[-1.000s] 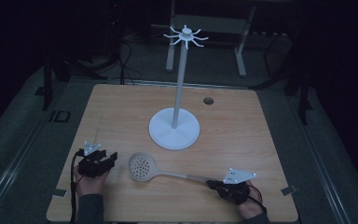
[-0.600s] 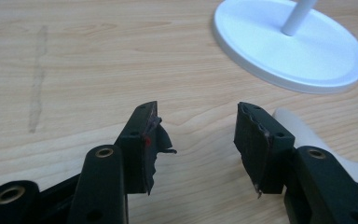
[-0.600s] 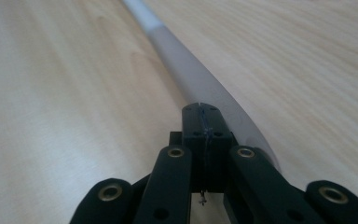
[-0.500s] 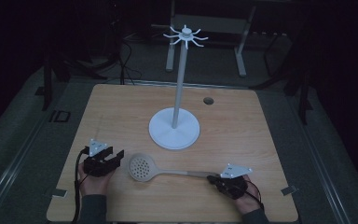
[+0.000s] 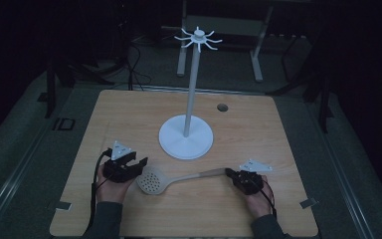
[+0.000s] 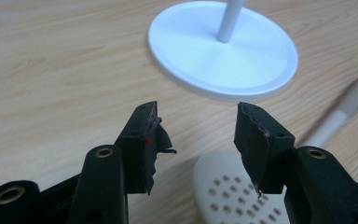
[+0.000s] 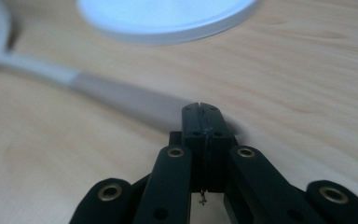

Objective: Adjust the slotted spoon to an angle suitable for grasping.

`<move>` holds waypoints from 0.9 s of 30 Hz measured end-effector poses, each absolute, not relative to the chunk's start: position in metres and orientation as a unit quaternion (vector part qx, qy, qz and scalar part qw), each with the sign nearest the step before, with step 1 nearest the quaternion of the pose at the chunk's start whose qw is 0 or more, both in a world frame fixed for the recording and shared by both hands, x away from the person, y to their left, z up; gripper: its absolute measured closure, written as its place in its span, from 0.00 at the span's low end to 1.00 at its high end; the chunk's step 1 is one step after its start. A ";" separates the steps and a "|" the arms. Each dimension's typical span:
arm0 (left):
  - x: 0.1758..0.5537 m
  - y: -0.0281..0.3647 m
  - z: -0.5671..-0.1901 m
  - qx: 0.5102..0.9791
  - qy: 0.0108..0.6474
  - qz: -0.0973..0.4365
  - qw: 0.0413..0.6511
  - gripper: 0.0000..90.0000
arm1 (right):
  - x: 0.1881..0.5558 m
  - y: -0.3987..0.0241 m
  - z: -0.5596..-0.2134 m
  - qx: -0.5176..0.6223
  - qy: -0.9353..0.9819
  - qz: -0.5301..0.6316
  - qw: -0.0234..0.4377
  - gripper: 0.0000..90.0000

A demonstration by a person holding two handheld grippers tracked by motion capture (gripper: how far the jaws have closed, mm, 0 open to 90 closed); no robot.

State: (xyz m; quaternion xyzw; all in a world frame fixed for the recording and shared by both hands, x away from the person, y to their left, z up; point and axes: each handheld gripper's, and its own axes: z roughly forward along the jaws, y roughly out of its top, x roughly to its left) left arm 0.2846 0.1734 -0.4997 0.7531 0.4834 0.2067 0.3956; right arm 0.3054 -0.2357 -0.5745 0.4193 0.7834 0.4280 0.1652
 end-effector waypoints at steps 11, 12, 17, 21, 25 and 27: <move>0.298 0.159 -0.483 0.764 0.458 0.201 0.407 0.55 | 0.308 -0.262 -0.572 0.476 0.735 0.443 0.191 0.92; 0.298 0.157 -0.482 0.764 0.458 0.200 0.409 0.55 | 0.307 -0.264 -0.571 0.476 0.734 0.445 0.195 0.92; 0.302 0.149 -0.479 0.771 0.446 0.194 0.410 0.55 | 0.304 -0.268 -0.565 0.474 0.731 0.448 0.202 0.90; 0.305 0.144 -0.477 0.776 0.437 0.190 0.412 0.55 | 0.302 -0.271 -0.561 0.473 0.732 0.444 0.207 0.89; 0.307 0.137 -0.476 0.782 0.428 0.185 0.413 0.55 | 0.301 -0.272 -0.558 0.469 0.735 0.442 0.213 0.88; 0.308 0.134 -0.476 0.785 0.424 0.185 0.412 0.55 | 0.301 -0.273 -0.558 0.468 0.736 0.441 0.214 0.88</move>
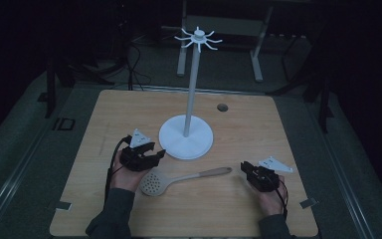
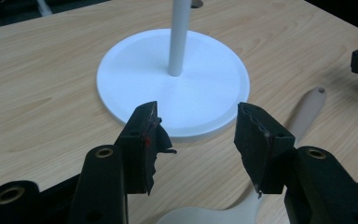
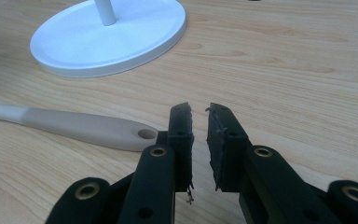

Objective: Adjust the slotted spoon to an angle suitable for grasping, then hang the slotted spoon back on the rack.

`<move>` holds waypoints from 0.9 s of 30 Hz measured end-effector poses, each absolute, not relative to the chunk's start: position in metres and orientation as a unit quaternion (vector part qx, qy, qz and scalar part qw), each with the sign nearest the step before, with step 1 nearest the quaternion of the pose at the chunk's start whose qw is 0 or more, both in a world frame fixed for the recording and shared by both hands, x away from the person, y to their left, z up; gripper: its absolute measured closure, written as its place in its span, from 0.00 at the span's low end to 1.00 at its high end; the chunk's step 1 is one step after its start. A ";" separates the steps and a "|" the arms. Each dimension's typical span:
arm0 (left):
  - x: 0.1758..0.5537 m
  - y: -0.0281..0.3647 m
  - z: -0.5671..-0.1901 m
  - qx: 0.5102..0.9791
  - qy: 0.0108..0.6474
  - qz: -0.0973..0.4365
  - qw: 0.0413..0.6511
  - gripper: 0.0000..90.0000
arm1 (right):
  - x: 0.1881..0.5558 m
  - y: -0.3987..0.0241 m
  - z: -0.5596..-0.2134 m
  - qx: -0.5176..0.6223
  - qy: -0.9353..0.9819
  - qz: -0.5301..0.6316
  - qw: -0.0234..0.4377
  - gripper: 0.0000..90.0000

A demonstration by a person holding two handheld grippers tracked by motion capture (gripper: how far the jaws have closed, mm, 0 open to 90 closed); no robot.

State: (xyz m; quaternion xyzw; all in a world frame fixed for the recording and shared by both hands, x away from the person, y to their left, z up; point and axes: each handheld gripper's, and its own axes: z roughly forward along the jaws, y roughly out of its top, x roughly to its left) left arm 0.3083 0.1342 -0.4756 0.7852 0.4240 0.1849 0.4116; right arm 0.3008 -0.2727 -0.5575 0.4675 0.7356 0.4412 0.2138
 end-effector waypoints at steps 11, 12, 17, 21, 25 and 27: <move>0.314 0.119 -0.473 0.797 0.407 0.177 0.410 0.55 | 0.300 -0.274 -0.556 0.464 0.740 0.436 0.216 0.88; 0.314 0.117 -0.473 0.797 0.406 0.177 0.410 0.55 | 0.300 -0.274 -0.556 0.463 0.741 0.435 0.217 0.88; 0.316 0.109 -0.473 0.801 0.397 0.174 0.412 0.55 | 0.299 -0.277 -0.555 0.467 0.738 0.437 0.216 0.86; 0.317 0.105 -0.472 0.804 0.392 0.171 0.412 0.55 | 0.300 -0.278 -0.555 0.468 0.739 0.436 0.214 0.84; 0.318 0.101 -0.472 0.806 0.388 0.168 0.414 0.55 | 0.301 -0.278 -0.555 0.467 0.740 0.436 0.211 0.80; 0.319 0.098 -0.471 0.807 0.387 0.167 0.415 0.55 | 0.301 -0.278 -0.555 0.467 0.740 0.438 0.209 0.78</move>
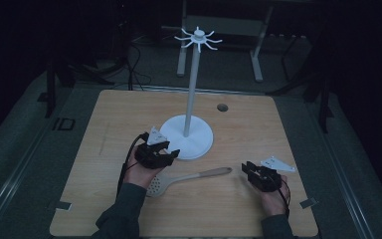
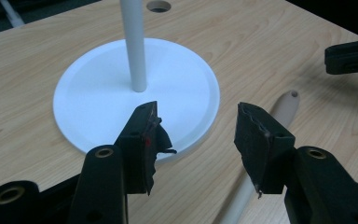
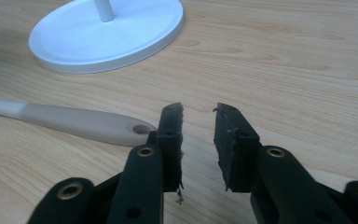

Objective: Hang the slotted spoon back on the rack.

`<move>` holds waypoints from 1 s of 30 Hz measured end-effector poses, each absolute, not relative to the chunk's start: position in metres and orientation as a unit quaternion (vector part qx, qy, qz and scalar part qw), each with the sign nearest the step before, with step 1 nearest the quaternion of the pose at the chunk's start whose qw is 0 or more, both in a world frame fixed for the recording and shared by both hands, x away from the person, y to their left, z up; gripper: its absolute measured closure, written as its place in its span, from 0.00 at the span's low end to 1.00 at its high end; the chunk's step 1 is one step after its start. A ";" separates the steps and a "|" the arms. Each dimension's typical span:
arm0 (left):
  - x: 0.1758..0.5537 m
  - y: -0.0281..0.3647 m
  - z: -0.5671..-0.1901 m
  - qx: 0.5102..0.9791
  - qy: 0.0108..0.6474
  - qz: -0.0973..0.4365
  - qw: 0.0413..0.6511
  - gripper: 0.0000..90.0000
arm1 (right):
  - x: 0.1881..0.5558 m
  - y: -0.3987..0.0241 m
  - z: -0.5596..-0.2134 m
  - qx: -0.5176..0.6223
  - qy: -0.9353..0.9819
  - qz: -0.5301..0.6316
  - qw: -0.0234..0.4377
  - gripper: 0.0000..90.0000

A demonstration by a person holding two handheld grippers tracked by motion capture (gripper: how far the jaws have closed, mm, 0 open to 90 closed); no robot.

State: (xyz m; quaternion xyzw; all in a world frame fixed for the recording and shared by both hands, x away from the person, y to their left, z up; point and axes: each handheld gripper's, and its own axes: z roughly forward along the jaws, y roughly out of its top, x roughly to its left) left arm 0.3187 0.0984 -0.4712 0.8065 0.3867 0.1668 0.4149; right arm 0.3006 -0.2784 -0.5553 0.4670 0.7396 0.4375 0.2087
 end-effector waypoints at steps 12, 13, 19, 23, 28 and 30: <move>0.324 0.086 -0.471 0.819 0.359 0.161 0.419 0.56 | 0.298 -0.277 -0.555 0.461 0.746 0.428 0.219 0.70; 0.325 0.086 -0.472 0.821 0.354 0.157 0.419 0.56 | 0.298 -0.277 -0.555 0.461 0.746 0.427 0.220 0.70; 0.328 0.079 -0.476 0.832 0.340 0.149 0.412 0.57 | 0.298 -0.278 -0.555 0.463 0.745 0.425 0.223 0.67; 0.331 0.072 -0.477 0.845 0.323 0.140 0.403 0.59 | 0.297 -0.280 -0.555 0.465 0.743 0.425 0.223 0.66; 0.334 0.065 -0.479 0.853 0.309 0.128 0.401 0.61 | 0.297 -0.282 -0.554 0.466 0.743 0.426 0.223 0.66; 0.335 0.062 -0.481 0.858 0.300 0.123 0.398 0.61 | 0.297 -0.283 -0.554 0.466 0.742 0.426 0.225 0.66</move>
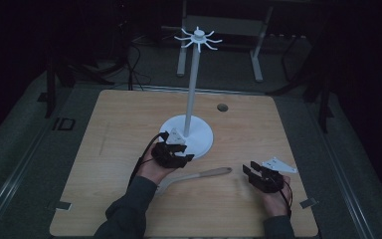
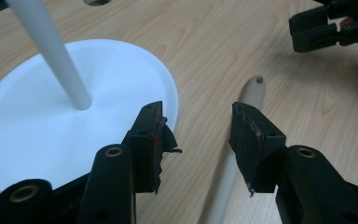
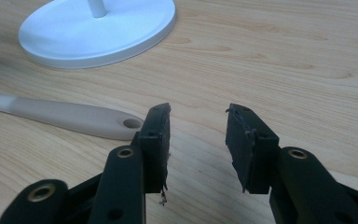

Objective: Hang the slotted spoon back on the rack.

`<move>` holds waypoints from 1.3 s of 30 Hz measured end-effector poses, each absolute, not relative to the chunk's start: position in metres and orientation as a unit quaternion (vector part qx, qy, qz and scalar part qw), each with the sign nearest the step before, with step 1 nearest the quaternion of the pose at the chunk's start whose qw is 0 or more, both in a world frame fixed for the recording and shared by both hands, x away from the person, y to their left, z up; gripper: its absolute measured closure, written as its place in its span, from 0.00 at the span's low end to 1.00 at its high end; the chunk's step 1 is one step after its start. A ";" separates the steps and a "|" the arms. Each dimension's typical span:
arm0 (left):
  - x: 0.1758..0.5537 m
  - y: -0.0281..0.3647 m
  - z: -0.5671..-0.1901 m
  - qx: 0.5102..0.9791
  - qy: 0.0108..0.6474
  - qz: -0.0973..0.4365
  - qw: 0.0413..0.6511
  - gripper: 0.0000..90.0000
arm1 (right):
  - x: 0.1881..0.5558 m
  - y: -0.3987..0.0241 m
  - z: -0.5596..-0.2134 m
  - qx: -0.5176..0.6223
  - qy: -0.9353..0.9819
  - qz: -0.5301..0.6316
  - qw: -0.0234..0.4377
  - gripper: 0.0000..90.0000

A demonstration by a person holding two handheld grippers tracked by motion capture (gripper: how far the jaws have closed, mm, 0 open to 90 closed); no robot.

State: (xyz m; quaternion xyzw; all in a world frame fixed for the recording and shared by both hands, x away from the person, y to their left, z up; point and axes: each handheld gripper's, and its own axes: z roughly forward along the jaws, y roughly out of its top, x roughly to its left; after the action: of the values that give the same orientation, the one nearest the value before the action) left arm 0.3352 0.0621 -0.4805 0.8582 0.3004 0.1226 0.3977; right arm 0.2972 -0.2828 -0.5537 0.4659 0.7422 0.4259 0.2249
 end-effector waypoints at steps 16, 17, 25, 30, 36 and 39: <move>0.345 0.041 -0.489 0.880 0.279 0.107 0.370 0.60 | 0.297 -0.287 -0.553 0.469 0.740 0.427 0.224 0.65; 0.346 0.040 -0.490 0.882 0.277 0.107 0.367 0.60 | 0.297 -0.287 -0.553 0.470 0.740 0.427 0.224 0.65; 0.350 0.033 -0.490 0.890 0.265 0.098 0.358 0.60 | 0.296 -0.289 -0.553 0.470 0.739 0.427 0.225 0.65; 0.352 0.024 -0.492 0.900 0.255 0.094 0.341 0.60 | 0.296 -0.290 -0.553 0.471 0.738 0.428 0.224 0.64; 0.352 0.014 -0.500 0.909 0.249 0.084 0.323 0.61 | 0.296 -0.290 -0.553 0.473 0.737 0.428 0.223 0.64; 0.353 0.012 -0.503 0.914 0.244 0.081 0.312 0.62 | 0.296 -0.290 -0.553 0.473 0.738 0.427 0.222 0.64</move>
State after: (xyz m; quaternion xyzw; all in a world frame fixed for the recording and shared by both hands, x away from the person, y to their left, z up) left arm 0.3531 0.0115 -0.5028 0.9143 0.2444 0.0813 0.3125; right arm 0.2955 -0.2901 -0.5530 0.4727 0.7379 0.4274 0.2221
